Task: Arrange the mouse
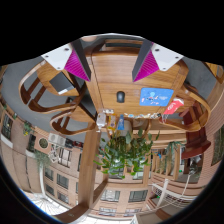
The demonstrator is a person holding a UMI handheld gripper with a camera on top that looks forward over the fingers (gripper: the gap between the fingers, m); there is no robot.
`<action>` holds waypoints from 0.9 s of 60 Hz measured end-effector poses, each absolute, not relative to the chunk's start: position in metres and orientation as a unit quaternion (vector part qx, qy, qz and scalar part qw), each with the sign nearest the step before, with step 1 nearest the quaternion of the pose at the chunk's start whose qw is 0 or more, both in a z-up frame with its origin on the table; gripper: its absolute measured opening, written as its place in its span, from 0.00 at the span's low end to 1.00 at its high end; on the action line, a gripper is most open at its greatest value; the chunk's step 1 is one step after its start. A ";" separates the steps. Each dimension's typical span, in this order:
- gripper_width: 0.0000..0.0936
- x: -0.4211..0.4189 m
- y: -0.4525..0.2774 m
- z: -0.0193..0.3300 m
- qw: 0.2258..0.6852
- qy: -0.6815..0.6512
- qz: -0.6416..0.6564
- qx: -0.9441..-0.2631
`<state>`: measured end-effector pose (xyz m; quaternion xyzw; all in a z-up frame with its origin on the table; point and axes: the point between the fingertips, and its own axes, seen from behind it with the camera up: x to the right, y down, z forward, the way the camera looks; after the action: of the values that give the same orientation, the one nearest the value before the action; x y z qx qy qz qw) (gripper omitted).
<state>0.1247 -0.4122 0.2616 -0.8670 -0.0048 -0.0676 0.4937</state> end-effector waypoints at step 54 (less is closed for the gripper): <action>0.91 0.108 -0.126 0.025 0.426 0.014 -0.022 -0.904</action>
<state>0.1081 -0.1264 0.0248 -0.9044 0.0137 -0.0216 0.4258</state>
